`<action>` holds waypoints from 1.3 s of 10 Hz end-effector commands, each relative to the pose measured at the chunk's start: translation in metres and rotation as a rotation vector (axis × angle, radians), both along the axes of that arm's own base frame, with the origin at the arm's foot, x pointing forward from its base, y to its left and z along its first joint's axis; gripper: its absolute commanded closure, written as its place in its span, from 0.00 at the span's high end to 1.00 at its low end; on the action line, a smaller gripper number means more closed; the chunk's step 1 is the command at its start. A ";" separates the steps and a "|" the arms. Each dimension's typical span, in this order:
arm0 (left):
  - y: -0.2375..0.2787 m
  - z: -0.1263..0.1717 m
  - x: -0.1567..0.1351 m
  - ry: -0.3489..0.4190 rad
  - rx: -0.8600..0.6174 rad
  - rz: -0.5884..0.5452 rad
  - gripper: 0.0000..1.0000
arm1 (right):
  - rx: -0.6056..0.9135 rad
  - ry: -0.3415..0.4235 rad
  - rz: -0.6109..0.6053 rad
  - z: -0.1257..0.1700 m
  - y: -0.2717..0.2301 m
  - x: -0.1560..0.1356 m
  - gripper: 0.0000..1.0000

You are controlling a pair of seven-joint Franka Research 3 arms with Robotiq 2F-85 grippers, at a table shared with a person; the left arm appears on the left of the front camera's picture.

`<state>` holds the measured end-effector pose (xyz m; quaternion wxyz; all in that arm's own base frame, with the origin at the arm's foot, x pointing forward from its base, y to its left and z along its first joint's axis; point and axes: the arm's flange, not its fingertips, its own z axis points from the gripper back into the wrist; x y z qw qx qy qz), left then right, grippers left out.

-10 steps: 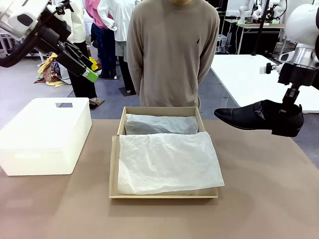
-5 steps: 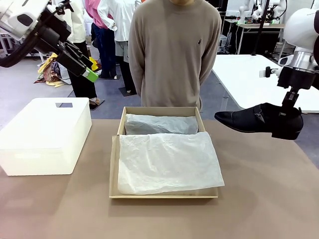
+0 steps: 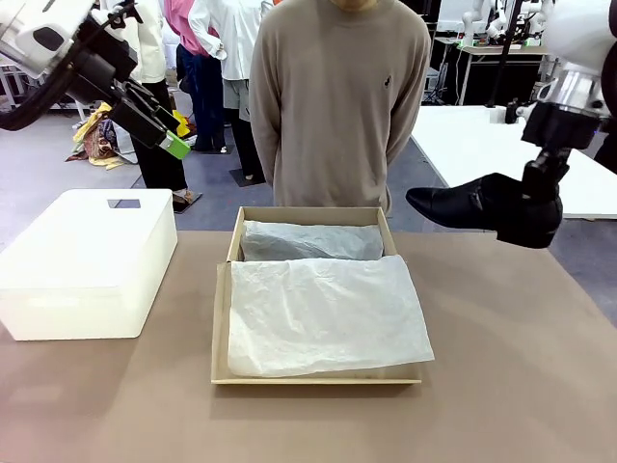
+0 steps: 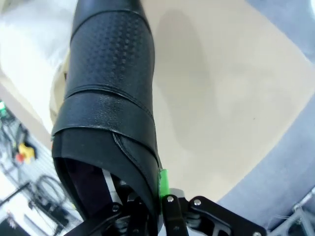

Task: Pack the shoes into the box.
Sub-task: Place the other shoe of the Shoes into the Shoes Box.

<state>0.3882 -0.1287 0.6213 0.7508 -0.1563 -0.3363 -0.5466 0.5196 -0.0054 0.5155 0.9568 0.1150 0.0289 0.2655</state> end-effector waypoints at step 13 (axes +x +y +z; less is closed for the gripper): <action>0.002 -0.002 -0.001 -0.003 -0.023 -0.022 1.00 | -0.101 -0.051 -0.449 0.025 0.167 -0.030 0.00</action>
